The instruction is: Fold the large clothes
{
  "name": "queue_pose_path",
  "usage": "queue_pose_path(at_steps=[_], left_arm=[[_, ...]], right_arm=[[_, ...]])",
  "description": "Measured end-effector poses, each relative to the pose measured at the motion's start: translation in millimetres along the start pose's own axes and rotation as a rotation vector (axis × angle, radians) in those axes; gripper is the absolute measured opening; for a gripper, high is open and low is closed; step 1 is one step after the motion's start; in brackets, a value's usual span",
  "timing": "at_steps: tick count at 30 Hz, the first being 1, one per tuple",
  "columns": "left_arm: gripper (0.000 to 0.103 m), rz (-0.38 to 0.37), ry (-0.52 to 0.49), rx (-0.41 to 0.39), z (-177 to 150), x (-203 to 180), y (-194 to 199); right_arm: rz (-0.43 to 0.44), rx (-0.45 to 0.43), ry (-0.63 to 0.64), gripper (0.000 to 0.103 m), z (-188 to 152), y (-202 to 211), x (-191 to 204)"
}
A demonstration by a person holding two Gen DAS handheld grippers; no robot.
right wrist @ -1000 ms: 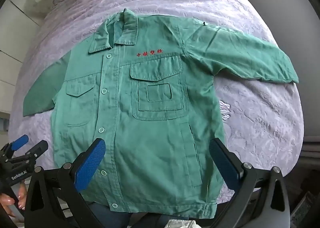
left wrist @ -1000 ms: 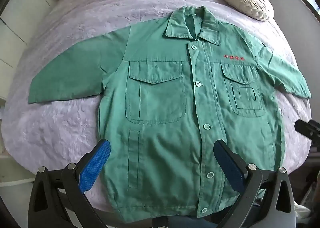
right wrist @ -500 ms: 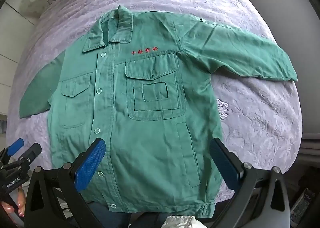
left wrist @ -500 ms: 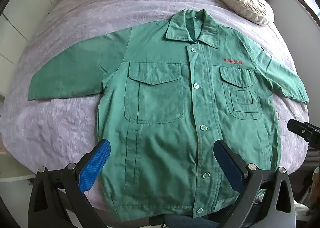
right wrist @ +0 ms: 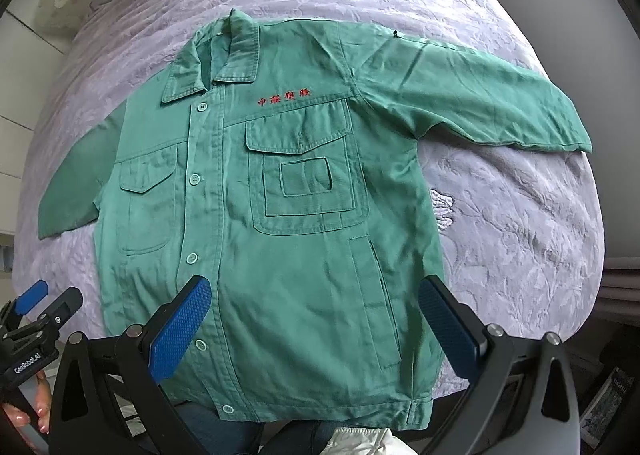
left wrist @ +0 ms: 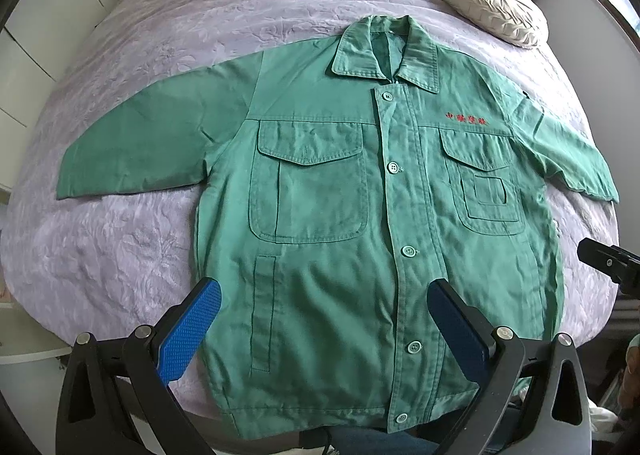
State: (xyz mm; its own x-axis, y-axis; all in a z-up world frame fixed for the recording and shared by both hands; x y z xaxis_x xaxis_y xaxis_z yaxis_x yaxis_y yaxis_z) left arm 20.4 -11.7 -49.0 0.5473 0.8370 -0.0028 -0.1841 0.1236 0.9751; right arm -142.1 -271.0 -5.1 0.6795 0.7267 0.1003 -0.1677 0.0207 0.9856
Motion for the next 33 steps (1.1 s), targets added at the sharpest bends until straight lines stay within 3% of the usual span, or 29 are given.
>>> queue_pose_path(at_steps=[33], left_arm=[[0.103,0.007,0.026,0.015,-2,11,-2]], right_arm=[[-0.005,0.014,0.033,0.103,-7,-5,13]])
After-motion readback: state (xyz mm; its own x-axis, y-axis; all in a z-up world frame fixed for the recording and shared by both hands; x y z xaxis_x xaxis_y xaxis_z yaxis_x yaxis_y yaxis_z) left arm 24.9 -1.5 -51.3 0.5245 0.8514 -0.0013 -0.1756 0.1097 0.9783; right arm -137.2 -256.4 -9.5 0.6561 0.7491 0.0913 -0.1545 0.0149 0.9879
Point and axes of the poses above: each gripper's, at about its wrist camera, not at the fingertips, and y roughly against the way its jaws point, x to its left, z to its top, the point moved 7 cm from there along -y, roughly the way its jaws point, and after that the axes turned 4 degrees about -y, right-handed, at the moved point
